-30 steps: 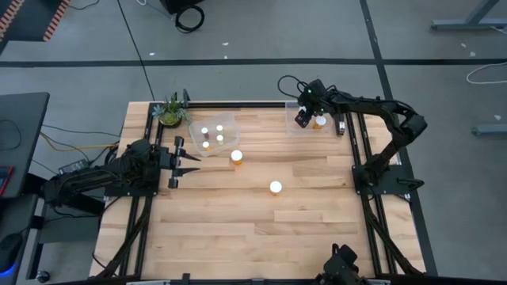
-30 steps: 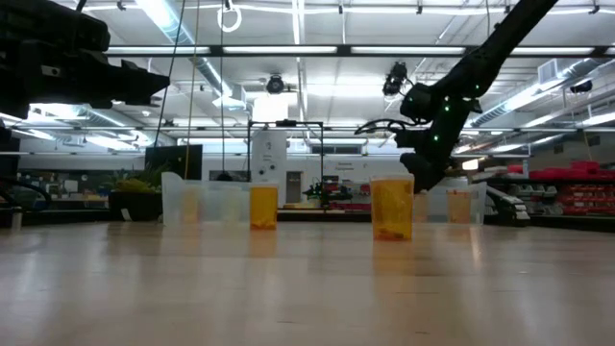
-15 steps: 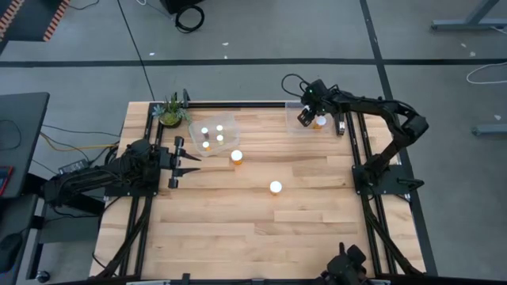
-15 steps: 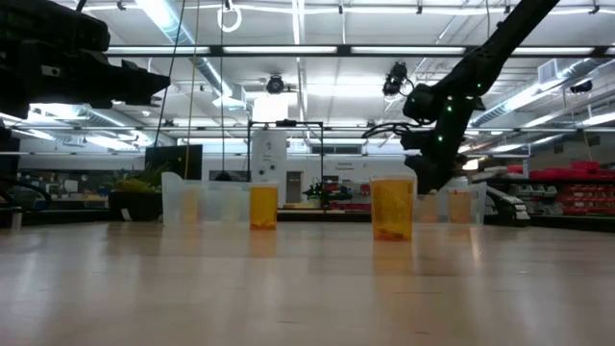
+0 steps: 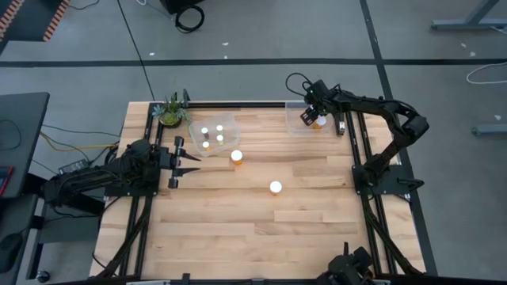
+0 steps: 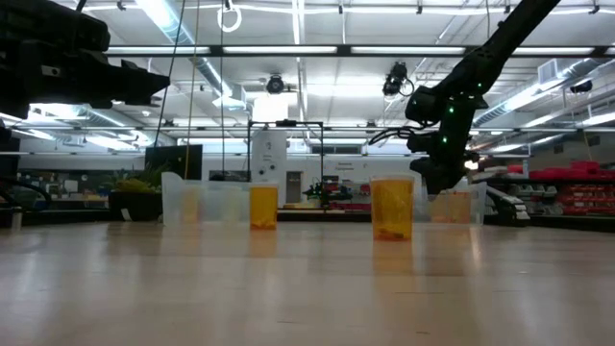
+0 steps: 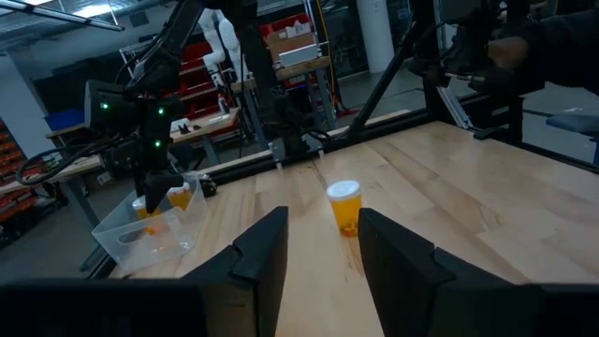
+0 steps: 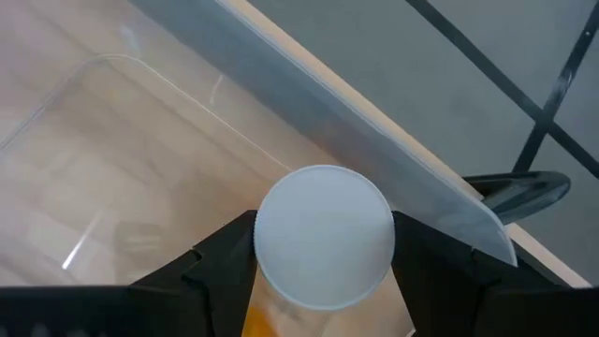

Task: Pick and place medicine bottles into bin by pill shape (circle, oval)
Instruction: Put the orange large pill bottle into the right transparent bin

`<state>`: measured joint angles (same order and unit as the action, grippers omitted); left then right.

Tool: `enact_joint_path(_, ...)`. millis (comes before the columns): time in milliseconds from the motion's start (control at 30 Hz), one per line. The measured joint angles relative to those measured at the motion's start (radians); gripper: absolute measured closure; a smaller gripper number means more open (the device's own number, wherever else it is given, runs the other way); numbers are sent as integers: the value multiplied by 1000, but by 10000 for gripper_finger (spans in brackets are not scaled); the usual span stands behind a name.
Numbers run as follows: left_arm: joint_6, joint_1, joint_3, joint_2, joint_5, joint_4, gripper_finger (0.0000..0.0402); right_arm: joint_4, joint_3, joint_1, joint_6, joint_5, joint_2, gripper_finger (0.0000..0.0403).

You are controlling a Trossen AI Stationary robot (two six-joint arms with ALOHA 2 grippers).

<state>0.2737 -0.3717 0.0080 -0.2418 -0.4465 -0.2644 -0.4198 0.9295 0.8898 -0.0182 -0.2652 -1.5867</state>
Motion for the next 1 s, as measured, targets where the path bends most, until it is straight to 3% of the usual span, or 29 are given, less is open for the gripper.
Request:
enact_joint_path(500, 0, 0, 0, 0, 0, 0, 262, -62, 37, 0, 73, -86, -3, 167)
enact_joint_path(833, 0, 0, 0, 0, 0, 0, 255, -67, 41, -2, 52, -86, -3, 126)
enact_joint_path(1000, 0, 0, 0, 0, 0, 0, 253, -153, 108, -9, 45, -87, -3, 118)
